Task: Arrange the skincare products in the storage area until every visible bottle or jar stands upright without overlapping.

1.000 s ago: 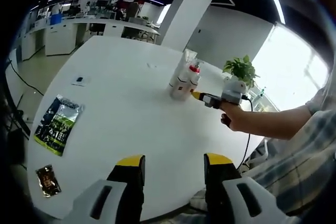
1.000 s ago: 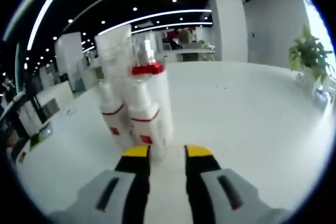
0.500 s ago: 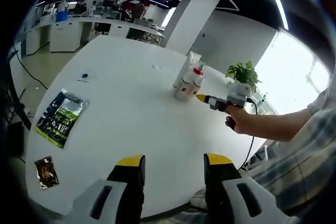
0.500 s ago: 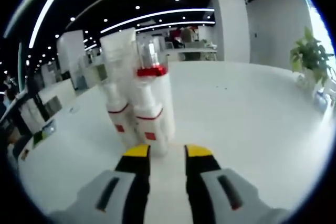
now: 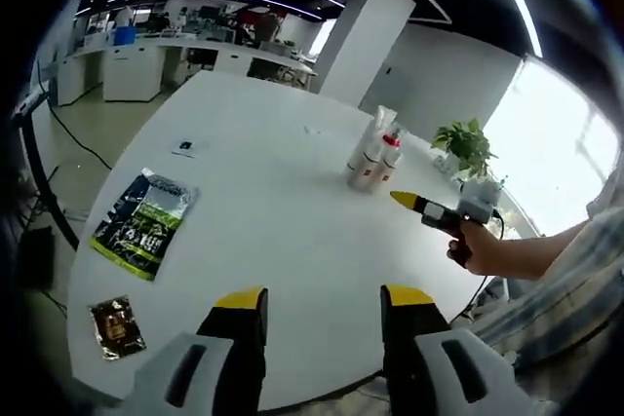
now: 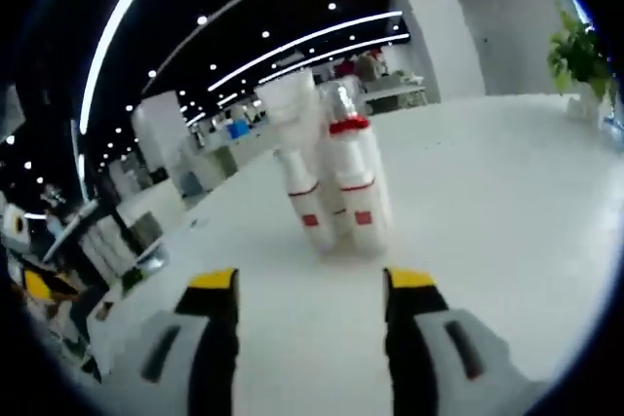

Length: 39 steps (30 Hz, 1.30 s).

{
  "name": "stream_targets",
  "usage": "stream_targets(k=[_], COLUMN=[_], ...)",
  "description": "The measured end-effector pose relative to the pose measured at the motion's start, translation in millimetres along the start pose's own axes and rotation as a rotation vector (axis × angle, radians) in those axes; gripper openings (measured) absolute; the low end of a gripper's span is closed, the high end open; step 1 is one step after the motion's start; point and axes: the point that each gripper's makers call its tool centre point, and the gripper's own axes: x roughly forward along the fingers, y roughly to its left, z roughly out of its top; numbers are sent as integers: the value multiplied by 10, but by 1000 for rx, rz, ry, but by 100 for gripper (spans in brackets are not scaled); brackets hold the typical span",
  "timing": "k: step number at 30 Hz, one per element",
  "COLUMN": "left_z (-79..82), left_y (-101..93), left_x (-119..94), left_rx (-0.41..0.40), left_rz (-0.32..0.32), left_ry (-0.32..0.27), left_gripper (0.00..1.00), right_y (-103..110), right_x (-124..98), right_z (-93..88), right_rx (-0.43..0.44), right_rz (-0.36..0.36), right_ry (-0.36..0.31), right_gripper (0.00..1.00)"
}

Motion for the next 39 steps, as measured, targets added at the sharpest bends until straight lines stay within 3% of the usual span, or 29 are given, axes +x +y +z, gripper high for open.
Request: stream_targets(k=[2,3,6,7,9,12,15,18,20,22,25,27,28,30,32,34,36,39], left_z=[20,56,281,370,465,552,573,614,738,742,864,883,914,919,845,779,792,850], left_y=[-13,-32,-23,-24,9,-6,148,279,363,531,664,720,770,830,936,1025,1071,1286], left_x=[22,31,58,75,98,106,116,115,71,67,22,10,10,44,118,192,244,291], left_rx=[-5,-18,-41,-53,-54,-10,-27,-73,-141,-128,-185,-174,-149,-158,-184,-179,-161,-52], left_rz=[-48,-69,-82,-95,-101,-165,-175,-199,-251,-206,-221,-210,-197,-198,-162,-133,-118,6], left_ry=[28,29,-22,-43,-70,-90,-107,-147,-231,-238,-297,-303,-315,-304,-249,-194,-180,-160], left_gripper=[43,35,28,28,27,12,3,0,0,0,1,5,6,17,31,43,54,74], right_y=[168,223,420,557,593,743,849,955,992,993,1094,1148,1222,1288,1350,1416,1459,1464], right_x=[-28,-39,-101,-132,-163,-198,-248,-323,-390,-418,-471,-514,-548,-569,-567,-593,-603,-629], right_z=[75,55,-142,-183,-255,-209,-150,-80,-99,-109,-209,-299,-376,-457,-482,-482,-480,-516], right_rx=[18,56,211,262,272,220,162,96,38,-10,-19,-33,-87,-87,-86,-79,-79,-85], right_rz=[60,85,159,216,206,244,249,271,265,244,249,257,278,278,265,266,259,241], right_ry=[-28,-13,139,180,240,237,248,246,277,279,314,357,381,415,419,419,407,403], right_gripper=[70,68,61,56,51,41,38,34,29,32,48,53,54,62,75,80,89,99])
